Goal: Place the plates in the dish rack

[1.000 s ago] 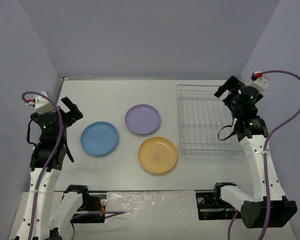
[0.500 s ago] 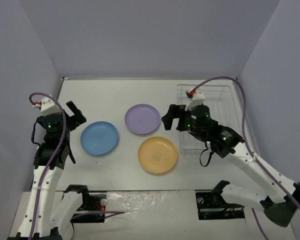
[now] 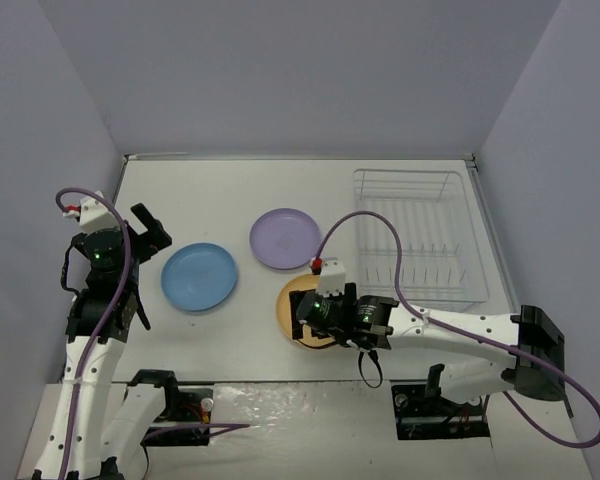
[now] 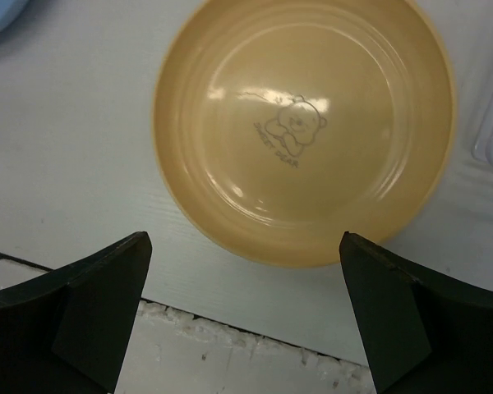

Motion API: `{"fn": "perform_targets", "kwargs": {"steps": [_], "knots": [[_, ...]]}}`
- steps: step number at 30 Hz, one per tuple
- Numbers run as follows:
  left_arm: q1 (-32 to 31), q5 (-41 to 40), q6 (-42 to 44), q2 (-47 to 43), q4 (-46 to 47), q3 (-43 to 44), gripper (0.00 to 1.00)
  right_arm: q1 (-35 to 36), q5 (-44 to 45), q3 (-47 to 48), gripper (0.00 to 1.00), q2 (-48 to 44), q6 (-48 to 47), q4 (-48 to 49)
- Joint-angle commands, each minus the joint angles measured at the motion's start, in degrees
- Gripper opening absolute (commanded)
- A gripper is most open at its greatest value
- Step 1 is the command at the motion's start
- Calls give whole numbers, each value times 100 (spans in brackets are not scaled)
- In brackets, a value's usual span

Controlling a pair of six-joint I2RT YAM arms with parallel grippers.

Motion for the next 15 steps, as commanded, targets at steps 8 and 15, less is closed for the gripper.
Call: {"fn": "perform_targets", "kwargs": {"steps": [8,15], "knots": [[22,181,-56,67,318,34,97,27,817,-1045,93,-420,3124,-326],[28,171,-93,36,287,46,97,37,1226,-1436,86,113,4066,-27]]}}
